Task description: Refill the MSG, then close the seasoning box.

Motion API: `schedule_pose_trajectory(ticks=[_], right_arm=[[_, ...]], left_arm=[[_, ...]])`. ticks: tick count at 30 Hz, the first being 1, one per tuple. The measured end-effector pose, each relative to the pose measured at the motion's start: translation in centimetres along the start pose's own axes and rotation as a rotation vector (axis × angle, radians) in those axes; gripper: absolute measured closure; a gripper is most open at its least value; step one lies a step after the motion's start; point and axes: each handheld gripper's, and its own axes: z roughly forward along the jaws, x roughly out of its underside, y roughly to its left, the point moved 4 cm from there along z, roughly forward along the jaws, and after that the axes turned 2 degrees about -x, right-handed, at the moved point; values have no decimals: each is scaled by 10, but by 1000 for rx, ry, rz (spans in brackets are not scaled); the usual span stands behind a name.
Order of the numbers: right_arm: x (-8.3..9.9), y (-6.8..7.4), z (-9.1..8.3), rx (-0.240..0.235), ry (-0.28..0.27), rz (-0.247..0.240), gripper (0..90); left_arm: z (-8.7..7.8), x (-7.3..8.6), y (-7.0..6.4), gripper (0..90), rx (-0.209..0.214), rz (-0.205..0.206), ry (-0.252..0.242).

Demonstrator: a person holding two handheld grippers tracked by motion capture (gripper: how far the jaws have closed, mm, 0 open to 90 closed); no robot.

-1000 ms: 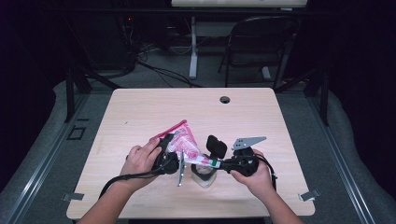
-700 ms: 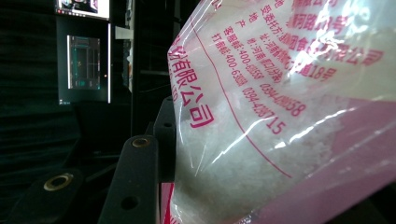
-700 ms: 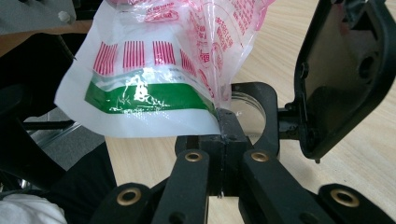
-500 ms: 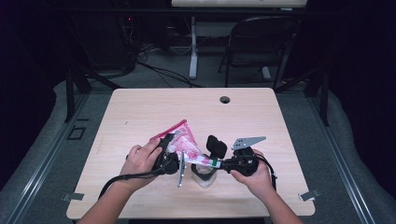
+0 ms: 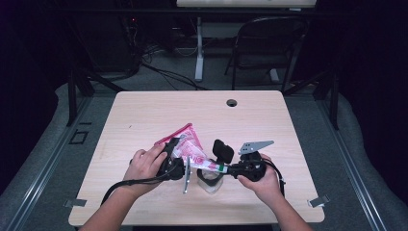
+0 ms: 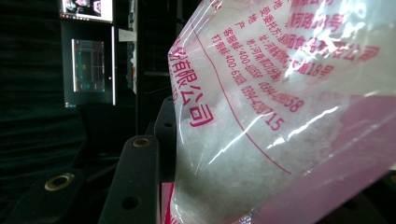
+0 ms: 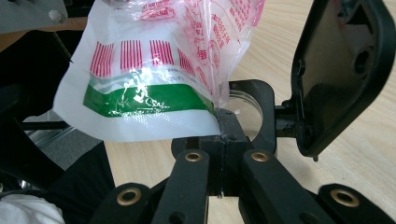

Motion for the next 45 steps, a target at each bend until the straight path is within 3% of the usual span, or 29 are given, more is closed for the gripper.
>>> schedule_pose_trajectory(ticks=[45], right_arm=[[6,-3,2,5,17,8,900]], left_arm=[[-7,-6,3,628,-33,66,-5]])
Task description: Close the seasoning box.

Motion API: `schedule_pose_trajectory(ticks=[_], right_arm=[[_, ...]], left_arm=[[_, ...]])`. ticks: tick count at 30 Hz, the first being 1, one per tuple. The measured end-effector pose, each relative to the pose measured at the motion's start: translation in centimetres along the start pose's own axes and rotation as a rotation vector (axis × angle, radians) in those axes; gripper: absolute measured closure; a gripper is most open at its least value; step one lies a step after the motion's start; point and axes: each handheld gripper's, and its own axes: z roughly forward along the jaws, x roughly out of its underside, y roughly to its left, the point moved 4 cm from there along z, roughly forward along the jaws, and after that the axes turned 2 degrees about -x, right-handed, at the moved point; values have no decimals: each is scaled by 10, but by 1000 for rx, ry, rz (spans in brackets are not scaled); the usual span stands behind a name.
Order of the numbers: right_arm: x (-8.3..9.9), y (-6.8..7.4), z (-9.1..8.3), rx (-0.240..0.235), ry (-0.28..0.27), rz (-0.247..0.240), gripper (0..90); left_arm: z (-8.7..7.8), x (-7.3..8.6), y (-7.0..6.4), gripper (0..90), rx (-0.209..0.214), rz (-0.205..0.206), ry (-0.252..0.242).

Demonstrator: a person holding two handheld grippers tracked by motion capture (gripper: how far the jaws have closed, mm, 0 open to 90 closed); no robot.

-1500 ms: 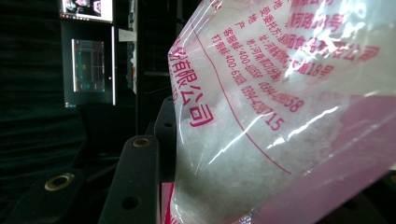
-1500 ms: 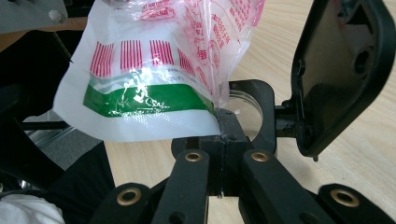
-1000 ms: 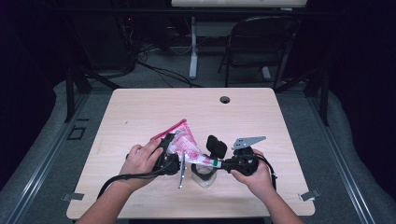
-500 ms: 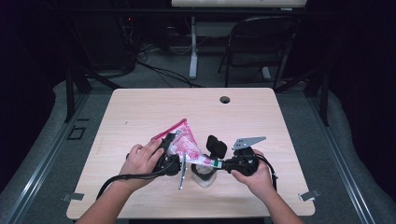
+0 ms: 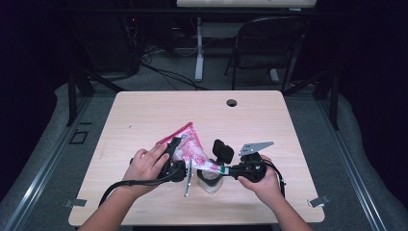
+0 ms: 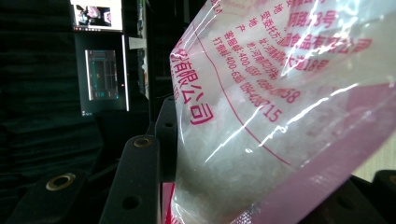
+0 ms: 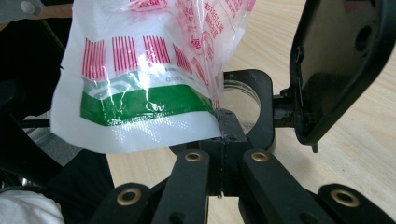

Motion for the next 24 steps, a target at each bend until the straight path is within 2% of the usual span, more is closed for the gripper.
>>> schedule_pose_trajectory(ticks=[6,7,9,24], right_arm=[[1,0,1,0,4,1,900],[1,0,1,0,3,0,900],[1,0,1,1,3,-1,900],[2,-1,2,3,7,-1,900]], left_arm=[[0,0,1,628,-6,9,-1],[1,-1,1,628,-19,7,-16],[-1,0,1,629,-5,5,1],[-2,-2,3,631,-12,17,-4]])
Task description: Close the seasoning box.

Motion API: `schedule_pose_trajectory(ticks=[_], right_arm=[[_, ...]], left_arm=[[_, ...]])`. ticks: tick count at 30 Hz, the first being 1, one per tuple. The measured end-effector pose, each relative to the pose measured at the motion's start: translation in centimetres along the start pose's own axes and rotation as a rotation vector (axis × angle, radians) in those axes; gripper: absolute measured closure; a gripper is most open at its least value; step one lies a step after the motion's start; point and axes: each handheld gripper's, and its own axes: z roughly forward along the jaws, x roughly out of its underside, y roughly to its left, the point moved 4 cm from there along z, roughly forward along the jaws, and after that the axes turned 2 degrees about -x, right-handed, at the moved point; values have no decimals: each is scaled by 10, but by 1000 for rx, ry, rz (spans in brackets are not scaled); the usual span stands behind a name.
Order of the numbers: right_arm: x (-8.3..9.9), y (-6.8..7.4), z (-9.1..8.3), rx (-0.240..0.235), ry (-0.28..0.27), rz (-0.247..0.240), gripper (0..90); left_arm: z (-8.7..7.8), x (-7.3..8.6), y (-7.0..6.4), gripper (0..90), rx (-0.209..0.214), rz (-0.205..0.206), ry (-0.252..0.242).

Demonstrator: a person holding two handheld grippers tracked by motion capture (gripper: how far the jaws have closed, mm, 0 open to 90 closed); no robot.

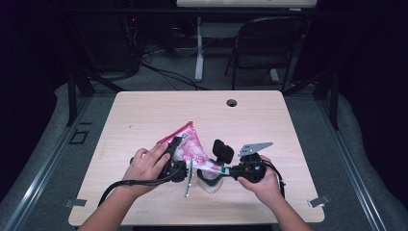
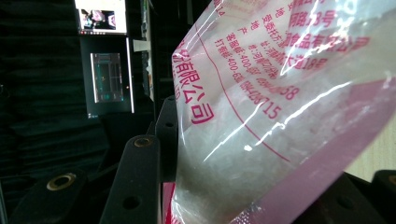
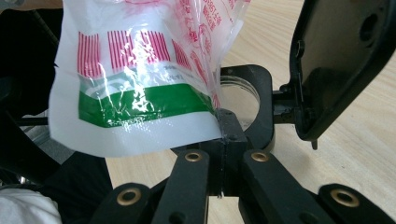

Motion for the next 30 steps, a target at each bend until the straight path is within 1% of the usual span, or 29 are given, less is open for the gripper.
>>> schedule_pose_trajectory(ticks=[13,15,30], right_arm=[[0,-1,0,5,2,3,900],[0,-1,0,5,2,3,900],[1,-2,0,5,1,7,900]], left_arm=[[-1,-1,1,632,-8,7,-3],[-1,-2,2,632,-15,18,-5],[-1,-3,2,634,-11,22,-3]])
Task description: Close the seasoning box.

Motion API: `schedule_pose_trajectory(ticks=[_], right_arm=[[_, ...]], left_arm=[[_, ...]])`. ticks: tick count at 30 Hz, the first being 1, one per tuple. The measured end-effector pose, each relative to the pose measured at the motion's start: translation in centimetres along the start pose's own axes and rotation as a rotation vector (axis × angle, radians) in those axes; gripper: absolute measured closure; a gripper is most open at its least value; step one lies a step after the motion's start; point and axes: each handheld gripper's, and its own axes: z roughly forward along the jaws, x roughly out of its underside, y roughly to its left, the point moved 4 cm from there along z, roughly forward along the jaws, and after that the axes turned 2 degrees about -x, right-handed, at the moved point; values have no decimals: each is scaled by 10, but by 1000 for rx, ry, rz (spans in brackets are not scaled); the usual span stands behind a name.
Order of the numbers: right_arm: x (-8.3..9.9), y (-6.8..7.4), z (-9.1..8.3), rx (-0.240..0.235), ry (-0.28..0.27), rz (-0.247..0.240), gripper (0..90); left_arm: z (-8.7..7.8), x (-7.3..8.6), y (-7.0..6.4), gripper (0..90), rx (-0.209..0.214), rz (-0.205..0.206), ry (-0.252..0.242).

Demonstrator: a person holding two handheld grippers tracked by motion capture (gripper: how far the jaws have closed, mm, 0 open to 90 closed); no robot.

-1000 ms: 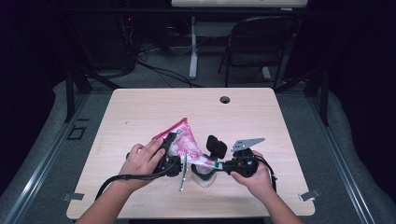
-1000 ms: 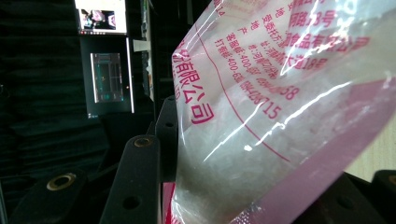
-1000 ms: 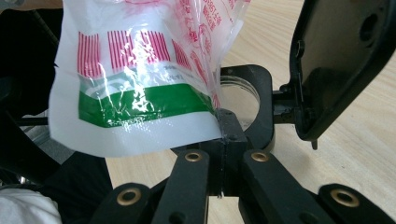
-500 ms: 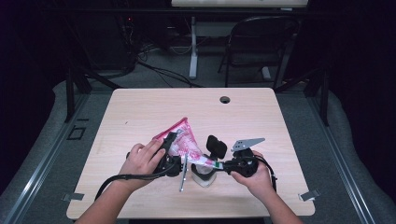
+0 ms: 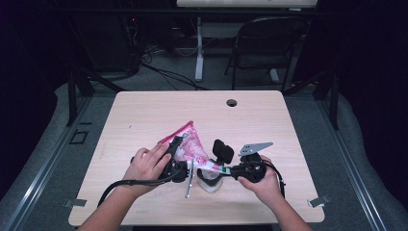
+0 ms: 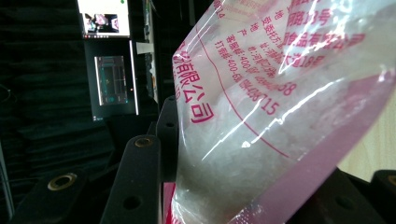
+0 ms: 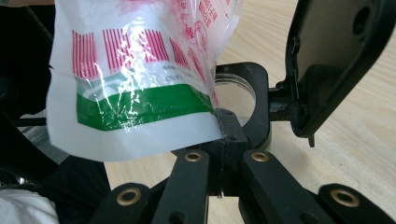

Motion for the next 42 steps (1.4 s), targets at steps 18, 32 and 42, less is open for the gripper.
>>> schedule_pose_trajectory(ticks=[18,32,42], right_arm=[[1,-2,-1,5,5,4,900],[2,-3,0,10,9,6,900],[3,-4,0,12,11,9,900]], left_arm=[[-1,-3,2,635,-19,28,-3],[-3,-6,5,635,-47,57,-12],[-4,-8,6,636,-56,68,-17]])
